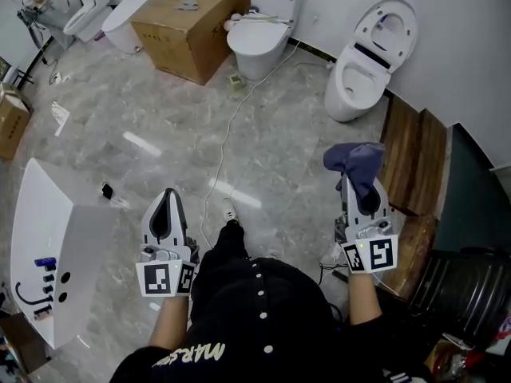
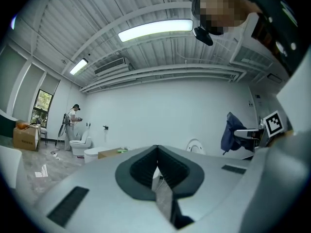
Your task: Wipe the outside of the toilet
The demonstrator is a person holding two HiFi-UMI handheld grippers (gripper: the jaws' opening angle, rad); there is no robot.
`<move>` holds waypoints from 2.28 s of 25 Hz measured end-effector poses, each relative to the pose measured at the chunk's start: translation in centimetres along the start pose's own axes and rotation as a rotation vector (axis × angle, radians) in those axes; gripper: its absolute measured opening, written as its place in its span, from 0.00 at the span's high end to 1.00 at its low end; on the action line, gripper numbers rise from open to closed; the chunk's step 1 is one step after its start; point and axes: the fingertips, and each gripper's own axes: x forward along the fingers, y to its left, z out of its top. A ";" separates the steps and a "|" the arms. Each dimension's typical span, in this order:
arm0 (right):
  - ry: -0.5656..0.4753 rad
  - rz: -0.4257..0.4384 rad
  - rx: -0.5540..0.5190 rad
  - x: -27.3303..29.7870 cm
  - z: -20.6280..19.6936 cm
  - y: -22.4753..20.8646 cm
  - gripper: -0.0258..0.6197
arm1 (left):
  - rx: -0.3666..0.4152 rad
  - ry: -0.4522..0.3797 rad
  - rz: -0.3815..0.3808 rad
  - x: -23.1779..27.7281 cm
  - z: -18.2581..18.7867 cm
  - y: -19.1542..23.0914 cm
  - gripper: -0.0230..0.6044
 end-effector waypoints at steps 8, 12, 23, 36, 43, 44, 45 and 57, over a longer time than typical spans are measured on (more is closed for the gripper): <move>-0.002 -0.055 -0.036 11.1 0.7 0.1 0.84 | -0.010 -0.007 -0.040 9.8 1.6 7.1 0.95; -0.007 -0.090 -0.051 14.5 1.6 0.3 0.84 | -0.011 -0.011 -0.056 13.0 2.4 10.5 0.95; 0.021 -0.136 -0.049 20.4 -0.5 -2.7 0.84 | -0.019 0.043 -0.096 20.9 0.8 11.9 0.95; -0.009 -0.089 -0.010 33.2 -2.9 -13.8 0.84 | 0.003 0.024 -0.027 35.7 1.9 10.1 0.95; -0.033 -0.034 0.005 38.1 -3.7 -18.5 0.84 | 0.021 -0.020 0.000 42.2 3.2 7.7 0.95; -0.033 -0.026 0.011 38.6 -3.9 -18.9 0.84 | 0.021 -0.025 0.003 42.8 3.3 7.3 0.95; -0.033 -0.019 0.015 39.0 -4.0 -19.3 0.84 | 0.022 -0.027 0.007 43.3 3.4 7.0 0.95; -0.009 0.034 -0.005 44.8 -6.9 -20.6 0.84 | 0.026 0.052 0.024 47.6 -0.3 7.3 0.95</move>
